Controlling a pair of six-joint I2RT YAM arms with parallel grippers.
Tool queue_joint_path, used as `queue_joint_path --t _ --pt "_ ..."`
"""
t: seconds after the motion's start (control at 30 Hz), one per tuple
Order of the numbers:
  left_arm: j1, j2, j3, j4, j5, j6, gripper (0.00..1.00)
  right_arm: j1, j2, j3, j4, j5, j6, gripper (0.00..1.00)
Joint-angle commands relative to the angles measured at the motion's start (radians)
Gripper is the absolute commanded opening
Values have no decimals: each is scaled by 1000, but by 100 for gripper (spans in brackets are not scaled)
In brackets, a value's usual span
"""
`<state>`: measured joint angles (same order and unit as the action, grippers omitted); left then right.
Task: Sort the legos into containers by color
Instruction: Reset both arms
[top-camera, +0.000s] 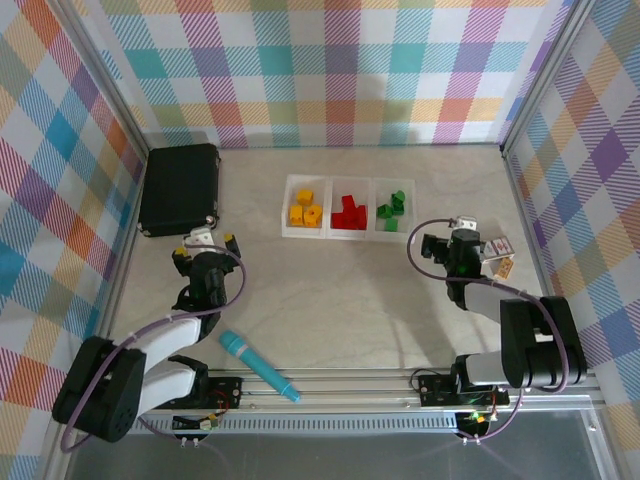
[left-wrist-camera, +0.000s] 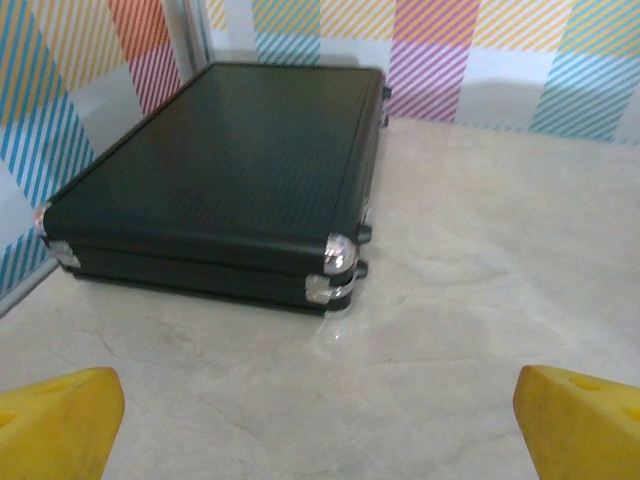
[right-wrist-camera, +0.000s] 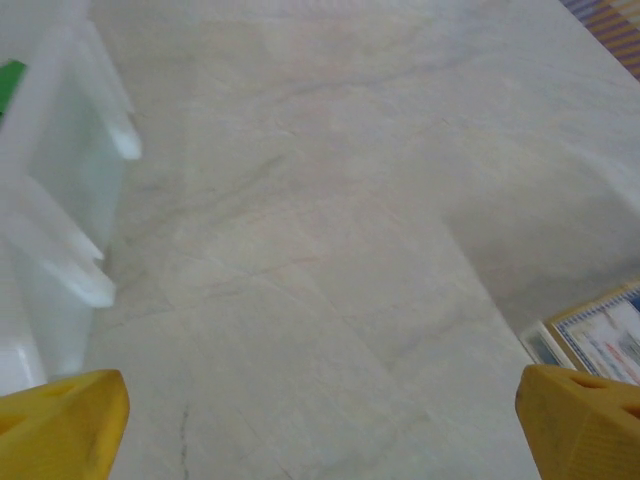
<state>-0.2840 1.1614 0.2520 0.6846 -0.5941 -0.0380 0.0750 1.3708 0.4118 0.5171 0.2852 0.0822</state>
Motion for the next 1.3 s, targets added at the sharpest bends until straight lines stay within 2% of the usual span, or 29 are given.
queue_joint_path --t 0.0,0.07,0.1,0.13,0.2,0.3,0.37,0.43,0.47,0.5,0.53,0.57,0.63,1.0,1.07,1.27 --pt "22 95 -32 207 40 56 100 3 58 17 202 -119 -86 99" --pt "22 139 -21 242 35 66 100 -7 162 -36 396 -135 -82 99" --pt "21 158 -9 247 28 72 100 -5 184 -45 430 -93 -77 99" --pt "22 180 5 251 21 87 100 -5 156 -34 359 -116 -76 99" --pt "24 234 24 284 41 117 100 -6 176 -39 404 -132 -83 99" --pt "30 417 35 499 59 180 100 -9 166 -33 383 -134 -79 99" --pt "49 335 48 318 113 118 100 -7 167 -36 387 -130 -82 99" --pt "101 392 47 365 223 96 99 -7 166 -33 381 -118 -76 99" --pt "116 455 69 426 235 114 100 -7 165 -31 374 -119 -75 99" --pt "124 434 117 272 260 99 99 -8 164 -31 374 -120 -75 99" --pt "166 392 150 143 342 57 100 -8 165 -31 377 -119 -75 99" --pt "181 426 150 221 361 62 99 -10 163 -31 371 -120 -74 99" --pt "183 411 148 183 372 58 100 -12 165 -27 363 -128 -71 99" --pt "182 417 149 196 368 61 99 -21 165 -19 351 -149 -67 99" --pt "183 418 148 196 368 61 99 -53 166 0 310 -220 -55 99" --pt "183 417 148 196 368 60 99 -57 165 1 311 -254 -68 99"
